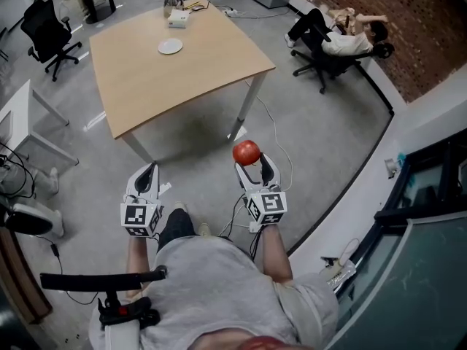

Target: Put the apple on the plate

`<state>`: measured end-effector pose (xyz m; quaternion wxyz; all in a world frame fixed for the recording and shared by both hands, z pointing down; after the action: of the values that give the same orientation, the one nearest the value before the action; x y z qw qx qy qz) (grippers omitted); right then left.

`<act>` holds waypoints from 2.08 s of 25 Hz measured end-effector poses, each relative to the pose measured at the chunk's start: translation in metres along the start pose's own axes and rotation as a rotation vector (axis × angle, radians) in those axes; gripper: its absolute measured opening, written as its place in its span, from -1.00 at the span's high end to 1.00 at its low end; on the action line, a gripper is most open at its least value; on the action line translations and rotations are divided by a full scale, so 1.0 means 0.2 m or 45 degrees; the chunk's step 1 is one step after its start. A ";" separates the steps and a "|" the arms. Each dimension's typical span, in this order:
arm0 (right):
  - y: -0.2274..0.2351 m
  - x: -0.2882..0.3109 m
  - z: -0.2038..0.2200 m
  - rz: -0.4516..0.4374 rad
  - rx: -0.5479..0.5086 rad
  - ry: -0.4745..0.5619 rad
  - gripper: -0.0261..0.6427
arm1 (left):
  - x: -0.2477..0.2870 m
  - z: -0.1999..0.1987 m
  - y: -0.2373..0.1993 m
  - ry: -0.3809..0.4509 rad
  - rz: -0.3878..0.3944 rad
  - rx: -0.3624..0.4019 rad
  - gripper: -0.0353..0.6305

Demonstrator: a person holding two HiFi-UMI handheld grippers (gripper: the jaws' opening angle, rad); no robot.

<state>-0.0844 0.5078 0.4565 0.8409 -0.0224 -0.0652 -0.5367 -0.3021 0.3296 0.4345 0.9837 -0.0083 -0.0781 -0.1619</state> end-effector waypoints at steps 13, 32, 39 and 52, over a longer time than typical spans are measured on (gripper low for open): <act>0.16 0.34 -0.01 0.009 0.004 -0.018 -0.08 | 0.43 -0.02 -0.16 -0.012 0.029 -0.012 0.83; 0.37 1.15 -0.16 0.008 0.037 -0.029 -0.08 | 1.19 -0.17 -0.57 -0.053 0.076 0.004 0.83; 0.39 1.41 -0.20 0.001 0.039 -0.028 -0.08 | 1.37 -0.19 -0.73 -0.057 0.082 0.005 0.83; 0.37 1.72 -0.24 -0.014 0.030 -0.032 -0.08 | 1.53 -0.18 -0.96 -0.057 0.051 -0.031 0.83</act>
<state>0.1288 0.2243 0.4564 0.8373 -0.0189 -0.0820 -0.5402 -0.0721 0.0487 0.4445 0.9846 -0.0253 -0.0979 -0.1427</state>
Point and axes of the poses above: the fingertips, and each gripper's own axes: x forward along the fingers, y to its right, z out of its underside, the point moved 1 cm from there along -x, backward along the fingers, and after that the axes turned 5 degrees about z, right-handed, at the moved point
